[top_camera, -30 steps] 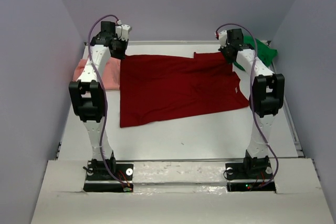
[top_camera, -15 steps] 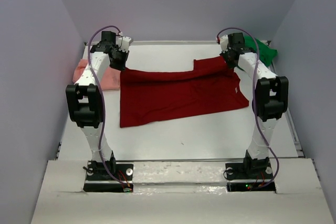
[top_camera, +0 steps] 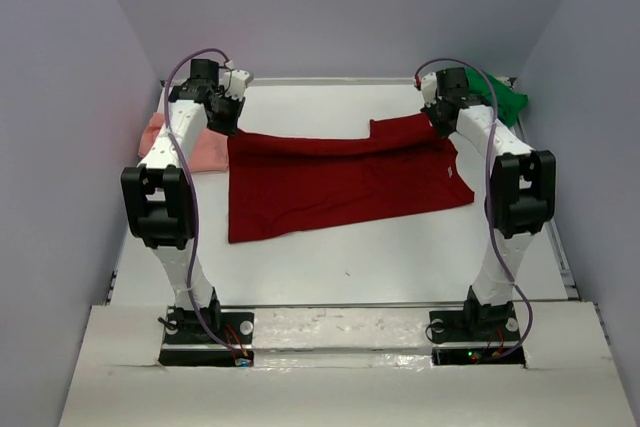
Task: Fold and stack the t-shirts
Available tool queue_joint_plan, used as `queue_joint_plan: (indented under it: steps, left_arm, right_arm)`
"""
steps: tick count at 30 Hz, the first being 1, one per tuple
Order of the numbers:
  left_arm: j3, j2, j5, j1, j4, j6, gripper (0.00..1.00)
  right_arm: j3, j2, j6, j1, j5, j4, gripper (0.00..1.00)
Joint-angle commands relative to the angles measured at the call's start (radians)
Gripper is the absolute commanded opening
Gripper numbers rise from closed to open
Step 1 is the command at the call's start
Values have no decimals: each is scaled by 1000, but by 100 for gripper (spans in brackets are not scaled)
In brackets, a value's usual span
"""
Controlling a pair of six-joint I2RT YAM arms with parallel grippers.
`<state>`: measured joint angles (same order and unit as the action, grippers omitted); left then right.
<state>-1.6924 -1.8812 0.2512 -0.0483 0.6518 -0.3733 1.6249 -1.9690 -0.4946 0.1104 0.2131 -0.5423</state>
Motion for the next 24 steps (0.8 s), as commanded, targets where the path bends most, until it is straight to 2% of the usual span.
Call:
queue_joint_plan:
  steps: [1, 24]
  left_arm:
    - [36, 80, -18, 2, 43, -32, 0]
    - [138, 146, -85, -87, 111, -87, 0]
  right_arm:
    - [-17, 70, -5, -8, 9, 8, 0]
    - [-99, 93, -21, -8, 14, -30, 0]
